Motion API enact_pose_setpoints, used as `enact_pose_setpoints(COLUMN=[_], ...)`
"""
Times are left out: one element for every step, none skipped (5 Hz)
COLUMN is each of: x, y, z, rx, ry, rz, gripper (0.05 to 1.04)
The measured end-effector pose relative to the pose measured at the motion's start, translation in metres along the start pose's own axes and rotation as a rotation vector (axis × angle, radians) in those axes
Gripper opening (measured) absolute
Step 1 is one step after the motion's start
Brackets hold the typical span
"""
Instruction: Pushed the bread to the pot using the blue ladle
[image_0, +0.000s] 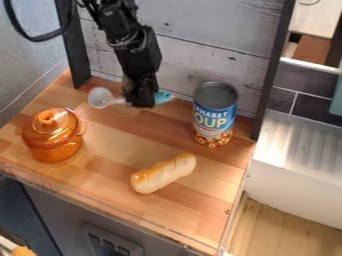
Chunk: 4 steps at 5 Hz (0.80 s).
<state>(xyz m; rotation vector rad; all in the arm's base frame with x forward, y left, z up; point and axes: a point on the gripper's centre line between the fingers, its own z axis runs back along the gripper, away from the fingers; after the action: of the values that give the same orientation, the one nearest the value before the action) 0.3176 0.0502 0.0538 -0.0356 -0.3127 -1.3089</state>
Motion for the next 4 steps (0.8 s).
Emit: enact_pose_setpoints(x=[0.012,0.038,0.057,0.072], y=[-0.023,-0.054,-0.080,-0.099], z=[0.001,-0.003,-0.008,-0.012], rx=[-0.048,-0.095,-0.130,-0.159], ry=[-0.036,-0.052,-0.067,-0.092], rz=[-0.081,-0.222,-0.331,-0.403], gripper=[0.315,0.315,0.315,0.315])
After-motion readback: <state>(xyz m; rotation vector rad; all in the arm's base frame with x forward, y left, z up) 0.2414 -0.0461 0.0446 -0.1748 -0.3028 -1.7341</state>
